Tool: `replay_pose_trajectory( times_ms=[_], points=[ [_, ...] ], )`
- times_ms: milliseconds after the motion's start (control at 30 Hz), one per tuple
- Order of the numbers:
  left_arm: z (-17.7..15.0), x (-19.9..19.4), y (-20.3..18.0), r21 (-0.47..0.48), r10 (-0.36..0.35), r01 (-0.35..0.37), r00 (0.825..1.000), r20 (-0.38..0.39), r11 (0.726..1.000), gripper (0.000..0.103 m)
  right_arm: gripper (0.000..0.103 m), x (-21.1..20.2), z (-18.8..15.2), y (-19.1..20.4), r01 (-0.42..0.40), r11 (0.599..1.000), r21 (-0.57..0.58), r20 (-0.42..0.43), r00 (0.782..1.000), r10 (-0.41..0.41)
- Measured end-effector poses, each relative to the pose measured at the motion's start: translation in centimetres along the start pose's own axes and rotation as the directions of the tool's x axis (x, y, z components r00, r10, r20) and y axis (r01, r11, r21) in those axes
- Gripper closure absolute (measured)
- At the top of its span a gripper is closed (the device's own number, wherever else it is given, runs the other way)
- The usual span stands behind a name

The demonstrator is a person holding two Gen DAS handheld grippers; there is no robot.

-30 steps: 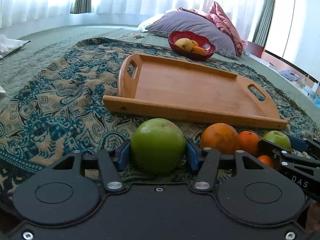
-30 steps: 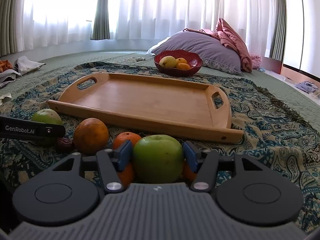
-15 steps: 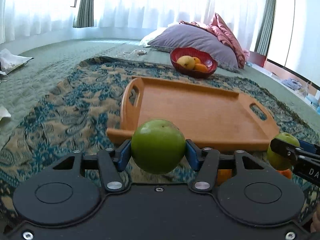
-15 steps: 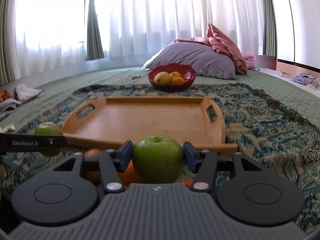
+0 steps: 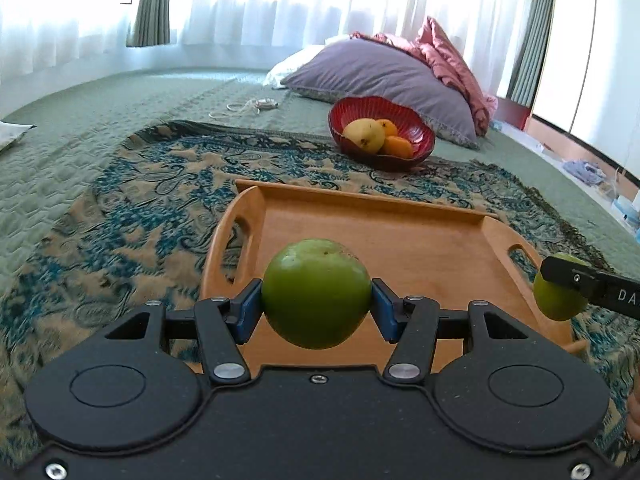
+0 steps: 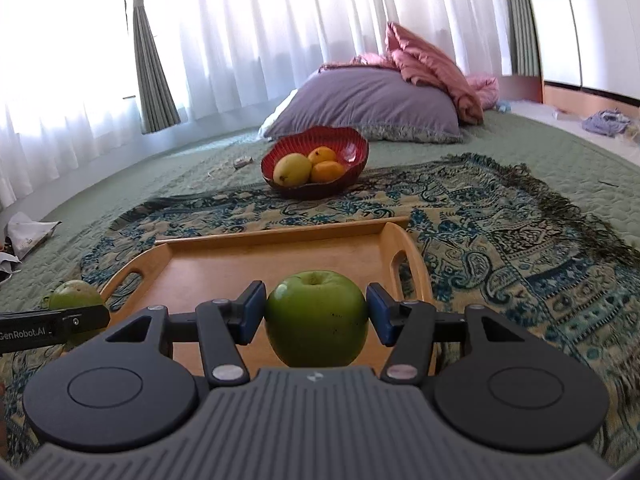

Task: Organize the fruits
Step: 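Carry the green apple in the left tool onto the tray while the right tool carries its apple there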

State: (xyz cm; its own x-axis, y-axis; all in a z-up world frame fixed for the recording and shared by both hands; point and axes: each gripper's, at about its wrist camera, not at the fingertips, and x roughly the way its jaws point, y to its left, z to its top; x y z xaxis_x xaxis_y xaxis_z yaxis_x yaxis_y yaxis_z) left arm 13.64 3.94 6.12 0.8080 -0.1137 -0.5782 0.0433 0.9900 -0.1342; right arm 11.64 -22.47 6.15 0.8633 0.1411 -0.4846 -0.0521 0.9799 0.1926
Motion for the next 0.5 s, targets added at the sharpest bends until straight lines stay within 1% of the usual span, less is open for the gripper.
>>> replay_pose_trajectory(
  times_ms=[100, 267, 400, 500],
  points=[
    [1.5, 2.3, 0.0, 0.003, -0.001, 0.001, 1.000, -0.028, 1.000, 0.049, 0.045, 2.1, 1.2, -0.4, -0.003, 1.000, 0.011, -0.039, 0.999, 0.003],
    [3.9, 6.6, 0.8, -0.078, -0.023, 0.016, 0.995, -0.092, 0.997, 0.049, 0.045, 5.6, 3.5, -0.5, 0.019, 1.000, -0.017, -0.088, 0.996, -0.020],
    [4.4, 9.1, 0.6, -0.059, -0.022, 0.015, 0.994, -0.110, 0.998, 0.049, 0.045, 8.2, 4.3, -0.8, 0.041, 0.999, -0.008, -0.130, 0.991, -0.042],
    [4.3, 9.9, 0.1, -0.041, -0.008, 0.003, 0.994, -0.112, 0.999, 0.049, 0.045, 9.4, 4.4, -0.9, 0.042, 0.999, 0.005, -0.146, 0.988, -0.041]
  ],
)
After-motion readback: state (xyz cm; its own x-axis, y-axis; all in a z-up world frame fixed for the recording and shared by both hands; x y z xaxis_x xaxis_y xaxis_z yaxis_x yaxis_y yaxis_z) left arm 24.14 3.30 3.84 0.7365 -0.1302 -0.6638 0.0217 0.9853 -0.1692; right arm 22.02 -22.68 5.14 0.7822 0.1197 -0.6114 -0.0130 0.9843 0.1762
